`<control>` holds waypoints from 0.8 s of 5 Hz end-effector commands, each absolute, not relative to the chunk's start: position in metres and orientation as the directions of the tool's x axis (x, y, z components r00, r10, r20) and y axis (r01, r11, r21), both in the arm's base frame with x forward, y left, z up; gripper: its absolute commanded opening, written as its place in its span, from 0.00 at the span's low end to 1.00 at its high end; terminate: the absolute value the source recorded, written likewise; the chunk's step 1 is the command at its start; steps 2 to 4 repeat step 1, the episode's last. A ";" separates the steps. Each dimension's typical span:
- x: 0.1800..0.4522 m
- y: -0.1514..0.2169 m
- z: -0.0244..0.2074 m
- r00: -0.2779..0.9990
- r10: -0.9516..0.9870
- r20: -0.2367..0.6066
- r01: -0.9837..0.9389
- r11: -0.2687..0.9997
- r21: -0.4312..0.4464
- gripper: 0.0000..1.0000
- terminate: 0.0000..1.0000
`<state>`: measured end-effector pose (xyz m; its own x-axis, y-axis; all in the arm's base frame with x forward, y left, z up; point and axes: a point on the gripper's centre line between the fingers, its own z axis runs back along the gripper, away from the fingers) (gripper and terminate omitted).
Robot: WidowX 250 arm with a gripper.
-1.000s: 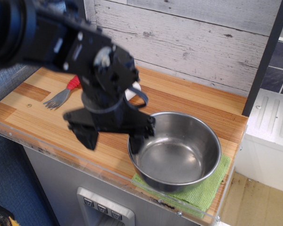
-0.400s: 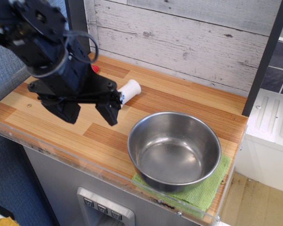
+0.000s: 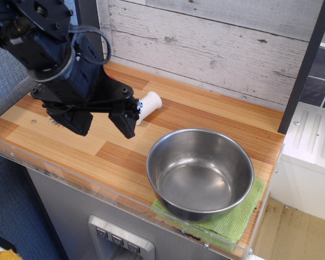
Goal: Move the pot and put on green cloth right side of the table
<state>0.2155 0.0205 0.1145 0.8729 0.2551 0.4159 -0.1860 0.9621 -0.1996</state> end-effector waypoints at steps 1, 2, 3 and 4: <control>0.218 0.030 0.122 0.858 0.261 0.443 -0.189 0.962 -0.199 1.00 1.00; 0.218 0.030 0.122 0.858 0.261 0.443 -0.189 0.962 -0.199 1.00 1.00; 0.218 0.030 0.122 0.858 0.261 0.443 -0.189 0.962 -0.199 1.00 1.00; 0.218 0.030 0.122 0.858 0.261 0.443 -0.189 0.962 -0.199 1.00 1.00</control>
